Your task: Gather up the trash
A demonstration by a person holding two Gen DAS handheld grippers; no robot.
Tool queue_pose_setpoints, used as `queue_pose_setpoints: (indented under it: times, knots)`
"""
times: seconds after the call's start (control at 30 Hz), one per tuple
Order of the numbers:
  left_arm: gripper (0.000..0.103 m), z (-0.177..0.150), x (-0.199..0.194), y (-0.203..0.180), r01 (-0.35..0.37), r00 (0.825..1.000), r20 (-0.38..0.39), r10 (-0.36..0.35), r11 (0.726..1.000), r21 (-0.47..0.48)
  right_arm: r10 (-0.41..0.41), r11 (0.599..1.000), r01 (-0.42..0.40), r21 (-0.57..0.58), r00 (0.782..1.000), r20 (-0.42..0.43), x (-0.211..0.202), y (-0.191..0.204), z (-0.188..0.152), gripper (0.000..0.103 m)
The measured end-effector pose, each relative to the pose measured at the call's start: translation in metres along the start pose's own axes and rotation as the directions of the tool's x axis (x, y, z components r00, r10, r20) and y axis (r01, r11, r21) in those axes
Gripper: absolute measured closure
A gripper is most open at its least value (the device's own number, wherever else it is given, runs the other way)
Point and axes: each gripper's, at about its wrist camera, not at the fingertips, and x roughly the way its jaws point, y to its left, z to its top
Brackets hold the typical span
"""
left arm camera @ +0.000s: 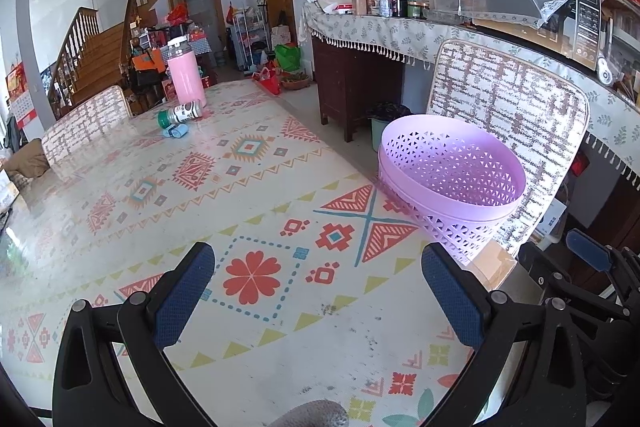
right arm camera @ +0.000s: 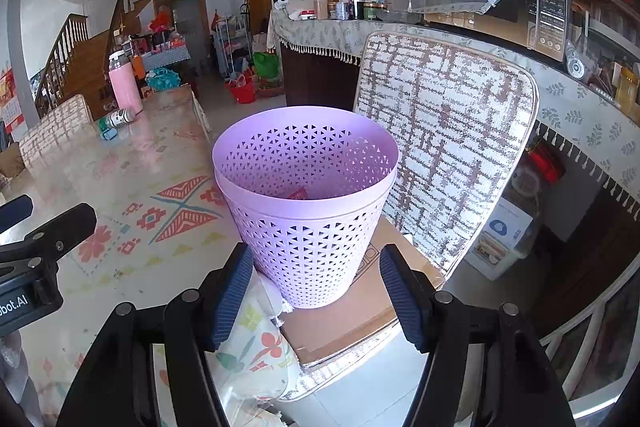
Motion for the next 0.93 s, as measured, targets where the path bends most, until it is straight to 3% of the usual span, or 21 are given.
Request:
queue_pose_setpoints:
  times: [0.93]
  knots:
    - [0.000,-0.0008,0.0052,-0.0023,0.022,1.000,-0.017,-0.022,1.000,0.004,0.002,1.000,-0.002,-0.004,1.000,-0.012,0.0048,-0.0003,-0.0005,0.030]
